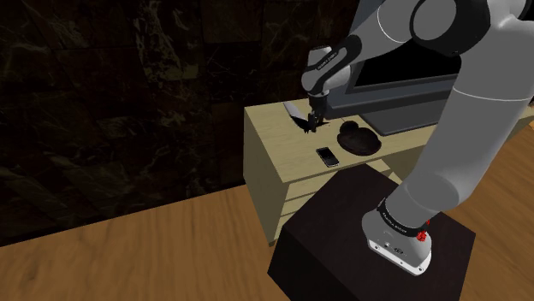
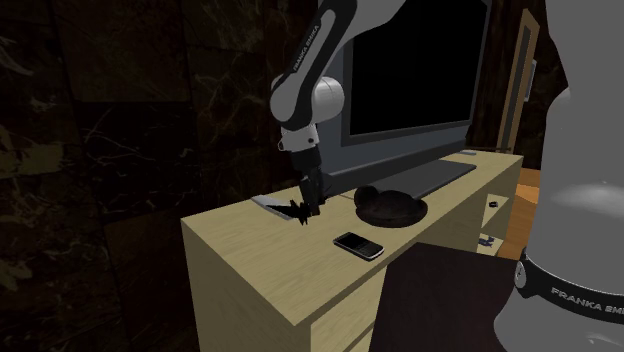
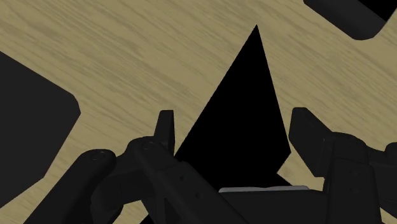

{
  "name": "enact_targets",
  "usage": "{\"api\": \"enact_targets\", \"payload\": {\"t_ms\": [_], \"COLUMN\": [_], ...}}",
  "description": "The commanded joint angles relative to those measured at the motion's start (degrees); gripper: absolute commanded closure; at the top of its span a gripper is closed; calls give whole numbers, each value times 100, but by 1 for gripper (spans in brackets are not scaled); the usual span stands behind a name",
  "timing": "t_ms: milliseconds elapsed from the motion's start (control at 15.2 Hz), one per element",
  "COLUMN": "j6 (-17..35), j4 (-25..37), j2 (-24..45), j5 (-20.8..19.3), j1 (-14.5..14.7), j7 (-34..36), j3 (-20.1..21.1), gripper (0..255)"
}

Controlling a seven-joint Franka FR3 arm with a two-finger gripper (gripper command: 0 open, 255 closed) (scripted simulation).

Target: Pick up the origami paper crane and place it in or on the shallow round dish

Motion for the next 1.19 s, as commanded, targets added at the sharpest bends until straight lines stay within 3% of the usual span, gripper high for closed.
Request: {"api": "enact_targets", "payload": {"t_ms": [0,1122], "j6": [-124,-1345], "j4": [14,333], "j2": [-113,-1032], "j5": [-24,-199], "j1": [9,71], "j7": [4,32], "j3": [-11,-53], "gripper": [255,255]}}
